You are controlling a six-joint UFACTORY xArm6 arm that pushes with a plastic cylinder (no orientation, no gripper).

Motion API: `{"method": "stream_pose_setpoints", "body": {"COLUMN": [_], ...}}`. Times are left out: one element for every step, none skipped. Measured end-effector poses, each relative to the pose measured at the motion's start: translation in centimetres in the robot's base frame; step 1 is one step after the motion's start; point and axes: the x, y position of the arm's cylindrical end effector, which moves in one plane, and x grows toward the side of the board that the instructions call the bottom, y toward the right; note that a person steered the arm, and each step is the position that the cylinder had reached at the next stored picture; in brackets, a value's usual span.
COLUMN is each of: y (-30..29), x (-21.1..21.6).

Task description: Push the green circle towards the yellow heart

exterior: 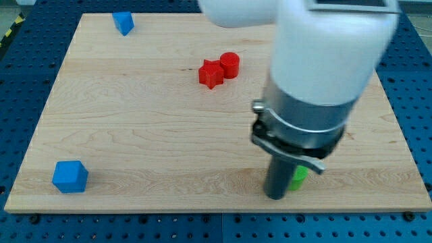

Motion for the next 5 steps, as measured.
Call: {"method": "stream_pose_setpoints", "body": {"y": [2.9, 4.4, 4.7, 4.4, 2.6], "x": [0.0, -1.5, -1.5, -1.5, -2.2]}}
